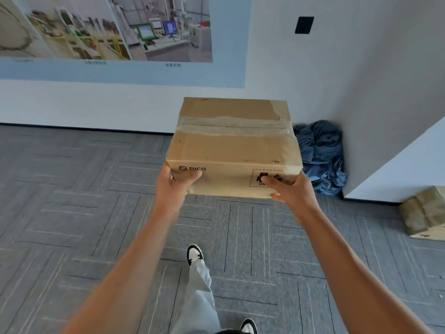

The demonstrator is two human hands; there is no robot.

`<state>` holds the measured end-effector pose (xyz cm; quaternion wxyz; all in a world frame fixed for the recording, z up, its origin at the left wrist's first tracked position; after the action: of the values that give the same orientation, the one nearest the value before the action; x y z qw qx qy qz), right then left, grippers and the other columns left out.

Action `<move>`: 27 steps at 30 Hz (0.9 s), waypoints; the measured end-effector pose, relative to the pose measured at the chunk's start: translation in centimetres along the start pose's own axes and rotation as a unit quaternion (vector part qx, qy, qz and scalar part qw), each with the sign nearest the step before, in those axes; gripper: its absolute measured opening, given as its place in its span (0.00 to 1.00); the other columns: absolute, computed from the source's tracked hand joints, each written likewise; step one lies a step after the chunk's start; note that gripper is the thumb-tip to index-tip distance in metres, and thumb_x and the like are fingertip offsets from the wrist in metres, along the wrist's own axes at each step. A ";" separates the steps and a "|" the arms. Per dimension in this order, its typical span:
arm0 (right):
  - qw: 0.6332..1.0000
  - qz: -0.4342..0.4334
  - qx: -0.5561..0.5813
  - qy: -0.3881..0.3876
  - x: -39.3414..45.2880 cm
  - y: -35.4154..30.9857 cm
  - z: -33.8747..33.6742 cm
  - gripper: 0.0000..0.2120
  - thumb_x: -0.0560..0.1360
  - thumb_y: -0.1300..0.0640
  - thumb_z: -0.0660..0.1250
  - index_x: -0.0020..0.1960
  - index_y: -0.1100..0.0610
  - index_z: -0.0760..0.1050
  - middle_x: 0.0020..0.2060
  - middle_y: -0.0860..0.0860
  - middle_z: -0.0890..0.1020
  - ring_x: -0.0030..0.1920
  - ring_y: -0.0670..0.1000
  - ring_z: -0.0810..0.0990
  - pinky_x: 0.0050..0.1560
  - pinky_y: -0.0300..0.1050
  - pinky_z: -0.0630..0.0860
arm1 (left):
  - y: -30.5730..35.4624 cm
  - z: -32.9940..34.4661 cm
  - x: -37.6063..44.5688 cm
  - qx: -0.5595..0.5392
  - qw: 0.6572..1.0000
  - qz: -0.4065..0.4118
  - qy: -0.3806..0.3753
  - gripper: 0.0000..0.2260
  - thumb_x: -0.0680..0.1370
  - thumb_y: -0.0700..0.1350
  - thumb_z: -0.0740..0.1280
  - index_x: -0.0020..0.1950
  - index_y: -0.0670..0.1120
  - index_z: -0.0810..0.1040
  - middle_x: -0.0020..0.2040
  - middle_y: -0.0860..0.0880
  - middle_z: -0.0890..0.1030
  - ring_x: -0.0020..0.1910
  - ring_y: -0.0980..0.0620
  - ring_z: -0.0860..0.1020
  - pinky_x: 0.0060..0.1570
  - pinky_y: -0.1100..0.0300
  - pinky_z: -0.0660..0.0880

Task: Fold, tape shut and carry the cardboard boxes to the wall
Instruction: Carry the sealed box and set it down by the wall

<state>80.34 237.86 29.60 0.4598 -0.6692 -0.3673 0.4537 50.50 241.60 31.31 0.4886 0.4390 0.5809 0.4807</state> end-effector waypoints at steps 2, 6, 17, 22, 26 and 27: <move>1.000 -0.003 0.001 0.010 5.0 -1.4 2.0 0.30 0.68 0.53 0.84 0.65 0.52 0.77 0.51 0.47 0.87 0.52 0.46 0.87 0.50 0.52 0.87 | 0.1 0.5 6.1 0.000 1.000 0.005 -0.010 0.20 0.72 0.45 0.81 0.58 0.58 0.77 0.53 0.58 0.84 0.57 0.54 0.83 0.53 0.48 0.83; 0.999 -0.003 0.010 0.034 14.7 -4.5 6.2 0.29 0.68 0.55 0.84 0.65 0.54 0.77 0.51 0.48 0.87 0.53 0.48 0.87 0.50 0.52 0.87 | 0.8 1.2 18.3 -0.001 0.999 0.013 -0.033 0.21 0.72 0.47 0.81 0.59 0.61 0.77 0.55 0.59 0.84 0.58 0.55 0.82 0.55 0.42 0.83; 0.997 0.040 0.032 0.051 38.2 -8.7 12.5 0.29 0.67 0.54 0.85 0.64 0.54 0.78 0.50 0.48 0.88 0.51 0.50 0.88 0.52 0.59 0.86 | 1.8 6.1 44.0 0.011 0.998 -0.016 -0.063 0.26 0.72 0.44 0.81 0.67 0.54 0.75 0.60 0.55 0.84 0.61 0.55 0.81 0.65 0.39 0.77; 0.997 0.047 0.042 0.037 49.1 -7.0 14.1 0.29 0.67 0.55 0.84 0.65 0.56 0.79 0.49 0.47 0.89 0.50 0.47 0.88 0.50 0.56 0.86 | -1.4 9.7 54.5 0.040 0.997 -0.029 -0.060 0.28 0.70 0.46 0.82 0.67 0.55 0.76 0.61 0.54 0.84 0.63 0.52 0.81 0.65 0.38 0.77; 0.997 0.059 0.031 0.032 57.3 -3.8 15.2 0.31 0.66 0.52 0.84 0.65 0.55 0.78 0.50 0.47 0.89 0.51 0.47 0.88 0.51 0.56 0.86 | -5.7 12.4 61.9 0.042 0.997 -0.038 -0.052 0.27 0.69 0.48 0.82 0.64 0.56 0.76 0.60 0.54 0.84 0.62 0.52 0.81 0.63 0.36 0.78; 0.997 0.064 0.029 0.031 59.1 -2.9 15.5 0.31 0.66 0.52 0.84 0.65 0.55 0.78 0.51 0.47 0.89 0.51 0.48 0.88 0.52 0.57 0.86 | -7.0 13.1 63.5 0.038 0.997 -0.041 -0.055 0.27 0.69 0.47 0.82 0.64 0.56 0.76 0.60 0.54 0.84 0.63 0.51 0.81 0.64 0.36 0.77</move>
<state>84.31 296.83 13.82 0.4603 -0.6916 -0.2958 0.4715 54.44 304.40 14.41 0.5220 0.4586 0.5889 0.4128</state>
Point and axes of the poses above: each hand's wrist, its own x-axis towards the middle knuckle, its own z-axis out of the palm, y = z × x, the point moved 2 cm from there along x, towards the middle knuckle
